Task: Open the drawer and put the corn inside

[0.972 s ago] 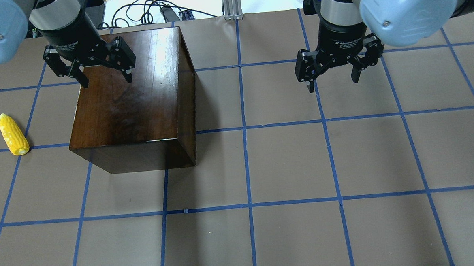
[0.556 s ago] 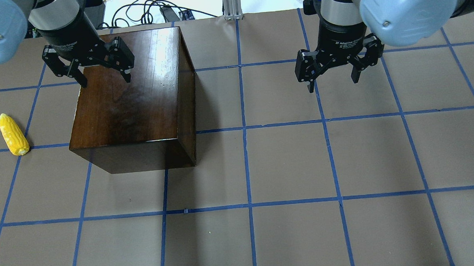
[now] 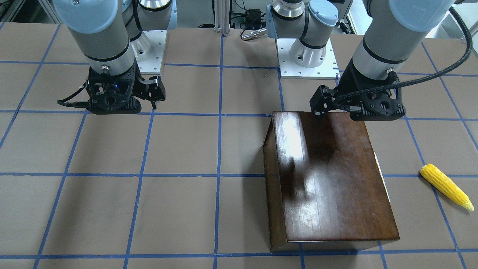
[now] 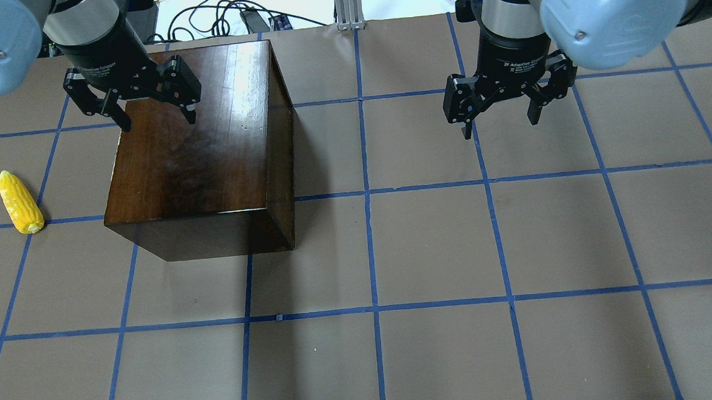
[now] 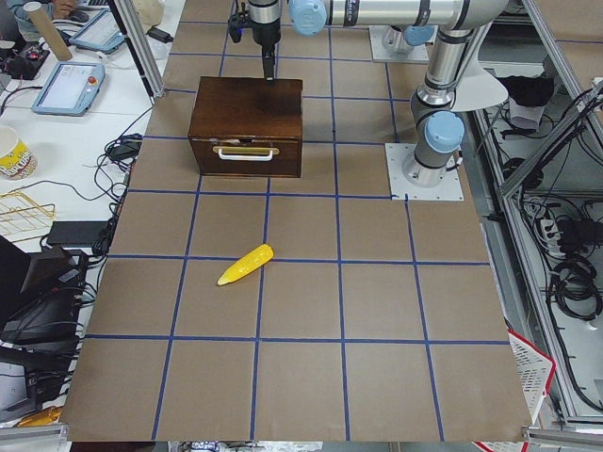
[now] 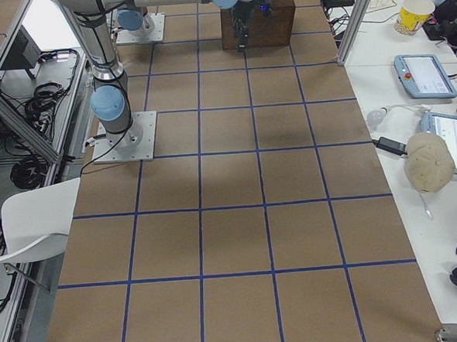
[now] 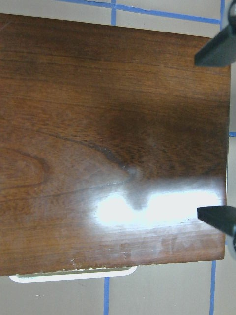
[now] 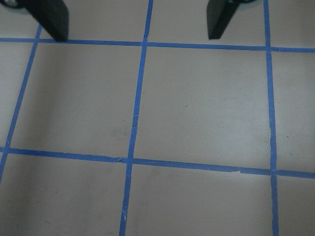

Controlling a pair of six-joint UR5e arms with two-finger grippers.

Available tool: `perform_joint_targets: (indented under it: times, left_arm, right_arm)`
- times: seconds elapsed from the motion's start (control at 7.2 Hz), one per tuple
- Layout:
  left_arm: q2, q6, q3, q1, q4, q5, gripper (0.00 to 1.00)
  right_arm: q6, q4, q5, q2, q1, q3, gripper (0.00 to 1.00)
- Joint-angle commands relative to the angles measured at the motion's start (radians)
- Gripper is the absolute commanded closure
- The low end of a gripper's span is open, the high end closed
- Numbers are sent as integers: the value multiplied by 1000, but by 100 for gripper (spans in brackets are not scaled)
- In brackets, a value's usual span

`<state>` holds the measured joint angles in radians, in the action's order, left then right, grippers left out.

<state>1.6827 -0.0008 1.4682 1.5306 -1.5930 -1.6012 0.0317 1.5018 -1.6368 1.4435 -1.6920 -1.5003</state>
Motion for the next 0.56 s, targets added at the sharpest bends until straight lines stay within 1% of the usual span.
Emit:
perform_joint_targets:
  times: [0.0,0.42]
  left_arm:
    - [-1,2,1,-3,-1,1,0]
    - [-3,4,-2,2,1,12,0]
  right_arm:
    - [1,0,0,0,0,0,0]
    - [-1,0,-1,0,0,-1,0]
